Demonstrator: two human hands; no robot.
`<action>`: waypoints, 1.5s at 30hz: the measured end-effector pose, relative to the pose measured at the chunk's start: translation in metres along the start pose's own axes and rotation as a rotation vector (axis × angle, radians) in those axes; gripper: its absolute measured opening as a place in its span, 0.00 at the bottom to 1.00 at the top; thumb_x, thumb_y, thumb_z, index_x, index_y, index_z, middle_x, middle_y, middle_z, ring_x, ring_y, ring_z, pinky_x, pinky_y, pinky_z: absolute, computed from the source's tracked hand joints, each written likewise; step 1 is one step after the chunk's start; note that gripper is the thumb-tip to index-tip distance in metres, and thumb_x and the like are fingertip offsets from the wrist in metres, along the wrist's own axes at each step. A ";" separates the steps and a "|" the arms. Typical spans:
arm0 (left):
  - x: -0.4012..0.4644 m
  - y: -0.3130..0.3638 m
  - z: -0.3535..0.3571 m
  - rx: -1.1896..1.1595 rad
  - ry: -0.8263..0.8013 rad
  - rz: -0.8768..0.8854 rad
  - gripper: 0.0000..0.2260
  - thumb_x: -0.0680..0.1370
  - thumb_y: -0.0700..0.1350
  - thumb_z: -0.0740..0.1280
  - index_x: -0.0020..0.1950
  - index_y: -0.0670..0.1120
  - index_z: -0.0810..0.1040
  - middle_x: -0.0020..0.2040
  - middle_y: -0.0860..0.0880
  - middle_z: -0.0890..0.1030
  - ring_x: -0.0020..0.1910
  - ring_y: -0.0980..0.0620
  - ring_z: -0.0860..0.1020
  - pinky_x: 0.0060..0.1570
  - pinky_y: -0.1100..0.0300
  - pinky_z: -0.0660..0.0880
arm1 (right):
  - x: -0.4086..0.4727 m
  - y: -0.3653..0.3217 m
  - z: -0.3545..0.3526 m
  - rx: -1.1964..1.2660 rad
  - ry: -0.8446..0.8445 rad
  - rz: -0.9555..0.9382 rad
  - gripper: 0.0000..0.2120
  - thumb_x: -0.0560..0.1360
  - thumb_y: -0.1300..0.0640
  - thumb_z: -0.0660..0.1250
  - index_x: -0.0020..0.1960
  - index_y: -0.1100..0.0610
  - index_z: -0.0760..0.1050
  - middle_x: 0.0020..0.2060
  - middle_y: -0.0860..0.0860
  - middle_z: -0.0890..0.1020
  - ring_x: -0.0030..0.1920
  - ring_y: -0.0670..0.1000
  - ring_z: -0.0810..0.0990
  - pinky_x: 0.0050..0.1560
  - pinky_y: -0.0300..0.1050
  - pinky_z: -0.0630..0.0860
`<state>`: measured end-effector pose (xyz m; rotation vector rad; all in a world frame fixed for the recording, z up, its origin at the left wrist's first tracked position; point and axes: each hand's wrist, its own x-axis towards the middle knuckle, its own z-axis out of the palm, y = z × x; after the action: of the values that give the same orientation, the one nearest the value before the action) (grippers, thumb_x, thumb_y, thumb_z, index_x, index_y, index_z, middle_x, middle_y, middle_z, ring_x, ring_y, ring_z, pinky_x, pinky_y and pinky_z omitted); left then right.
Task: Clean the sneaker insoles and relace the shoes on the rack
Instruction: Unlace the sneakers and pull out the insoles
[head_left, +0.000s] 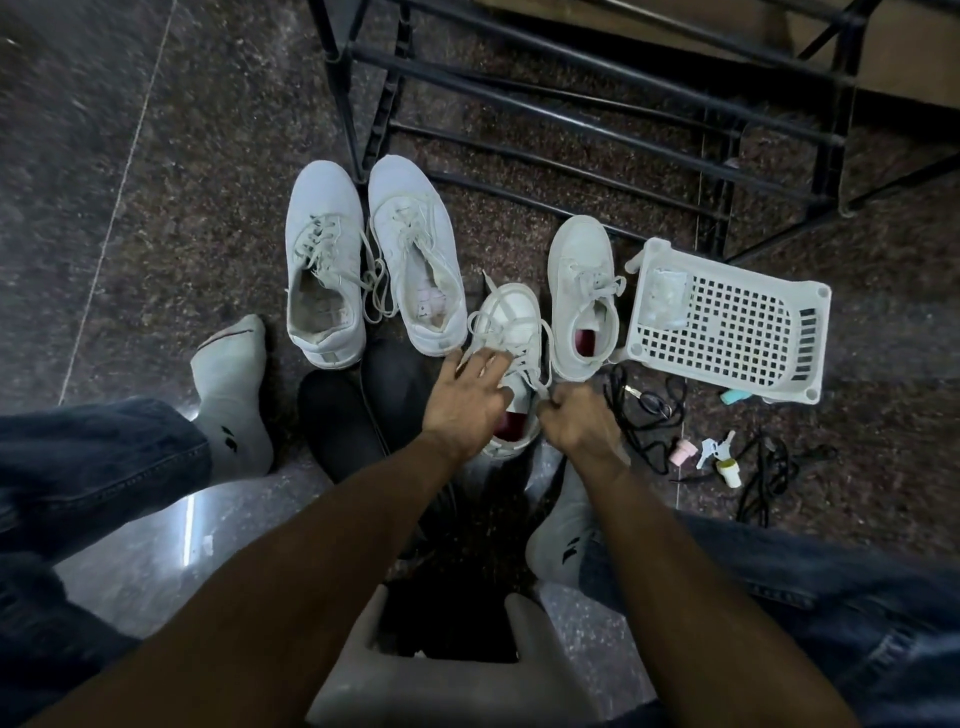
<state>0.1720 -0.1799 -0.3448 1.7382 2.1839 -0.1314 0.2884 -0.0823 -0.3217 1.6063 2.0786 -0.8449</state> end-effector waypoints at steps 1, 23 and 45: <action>0.005 0.002 0.001 0.022 -0.046 -0.025 0.14 0.77 0.51 0.65 0.60 0.48 0.78 0.77 0.46 0.55 0.76 0.43 0.54 0.72 0.39 0.53 | -0.001 -0.002 0.001 -0.004 0.007 -0.010 0.09 0.74 0.50 0.64 0.45 0.54 0.78 0.50 0.55 0.82 0.51 0.58 0.80 0.47 0.45 0.74; 0.061 -0.027 -0.021 -0.386 -0.203 0.006 0.10 0.76 0.50 0.65 0.49 0.47 0.81 0.51 0.46 0.82 0.51 0.43 0.79 0.50 0.50 0.76 | -0.008 -0.013 0.006 -0.089 0.067 -0.048 0.13 0.76 0.46 0.65 0.53 0.52 0.81 0.52 0.57 0.83 0.53 0.60 0.81 0.50 0.48 0.76; 0.064 -0.027 -0.015 -0.712 -0.192 -0.184 0.07 0.73 0.47 0.68 0.48 0.51 0.86 0.49 0.52 0.85 0.50 0.51 0.80 0.48 0.59 0.76 | 0.032 -0.055 0.058 0.302 -0.286 0.204 0.18 0.79 0.59 0.61 0.67 0.63 0.71 0.65 0.60 0.76 0.65 0.59 0.74 0.61 0.50 0.72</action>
<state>0.1303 -0.1230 -0.3551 1.0806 1.9112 0.3765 0.2228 -0.1063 -0.3730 1.6927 1.6201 -1.2760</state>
